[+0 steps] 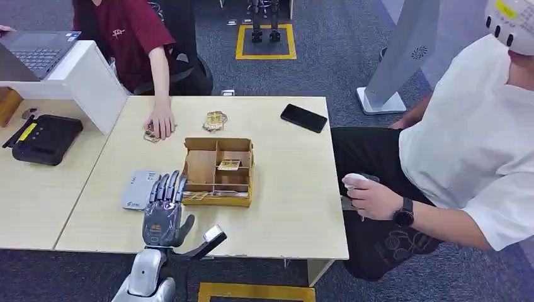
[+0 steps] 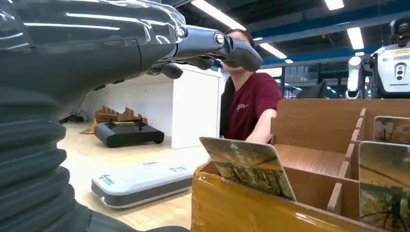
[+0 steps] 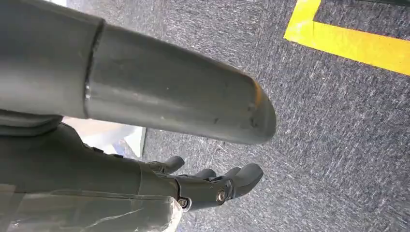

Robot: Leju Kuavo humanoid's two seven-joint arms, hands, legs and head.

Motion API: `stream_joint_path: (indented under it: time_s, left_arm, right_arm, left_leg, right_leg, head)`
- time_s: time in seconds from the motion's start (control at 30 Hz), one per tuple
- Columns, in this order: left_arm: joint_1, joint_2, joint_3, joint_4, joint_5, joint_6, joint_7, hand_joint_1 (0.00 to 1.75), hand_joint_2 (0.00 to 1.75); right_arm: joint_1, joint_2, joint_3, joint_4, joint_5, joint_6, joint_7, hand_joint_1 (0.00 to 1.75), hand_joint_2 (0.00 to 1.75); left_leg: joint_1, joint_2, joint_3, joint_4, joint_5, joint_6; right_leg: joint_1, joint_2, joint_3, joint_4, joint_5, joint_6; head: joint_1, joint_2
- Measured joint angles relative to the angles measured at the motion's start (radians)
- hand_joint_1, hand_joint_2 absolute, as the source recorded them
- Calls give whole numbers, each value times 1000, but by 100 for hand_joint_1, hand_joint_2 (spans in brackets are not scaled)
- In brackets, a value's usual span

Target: Pass the card to the sensor for recognition and then transmit it.

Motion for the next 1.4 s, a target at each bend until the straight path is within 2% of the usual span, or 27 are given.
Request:
stream_joint_path:
  time_s: [0.23, 1.03, 1.07, 1.1, 1.13, 1.2, 1.4]
  left_arm:
    - [-2, -1, 0, 12, 0, 0, -22, 0, 175]
    - [-11, -17, 0, 42, 0, 0, -45, 0, 175]
    - [-12, -19, 0, 45, 0, 0, -51, 86, 175]
    - [-12, -21, 0, 46, 0, 0, -54, 86, 175]
    - [-12, -24, 2, 47, 1, 0, -63, 175, 175]
    - [-13, -34, 14, 55, 5, 0, -94, 175, 175]
    - [-17, -49, 34, 82, 18, 0, -130, 175, 175]
  right_arm:
    - [0, 0, 7, 0, 0, 0, 1, 0, 0]
    - [0, 0, 13, 0, 0, 0, 3, 0, 0]
    - [0, 0, 13, 0, 0, 0, 3, 0, 0]
    - [0, 0, 13, 0, 0, 0, 3, 0, 0]
    - [0, 0, 13, 0, 0, 0, 3, 0, 0]
    - [0, 0, 13, 0, 0, 0, 3, 0, 0]
    - [0, 0, 16, 0, -6, -1, 3, 0, 0]
  left_leg:
    - [0, 0, 0, 0, 0, 0]
    - [0, 0, 0, 0, 0, 0]
    - [0, 0, 0, 0, 0, 0]
    - [0, 0, 0, 0, 0, 0]
    - [0, 0, 0, 0, 0, 0]
    - [0, 0, 0, 0, 0, 0]
    - [0, 0, 0, 0, 0, 0]
  right_leg:
    - [0, 0, 0, 0, 0, 0]
    - [0, 0, 0, 0, 0, 0]
    - [0, 0, 0, 0, 0, 0]
    - [0, 0, 0, 0, 0, 0]
    - [0, 0, 0, 0, 0, 0]
    - [0, 0, 0, 0, 0, 0]
    - [0, 0, 0, 0, 0, 0]
  head:
    - [0, 0]
    - [0, 0]
    - [0, 0]
    - [0, 0]
    - [0, 0]
    - [0, 0]
    - [0, 0]
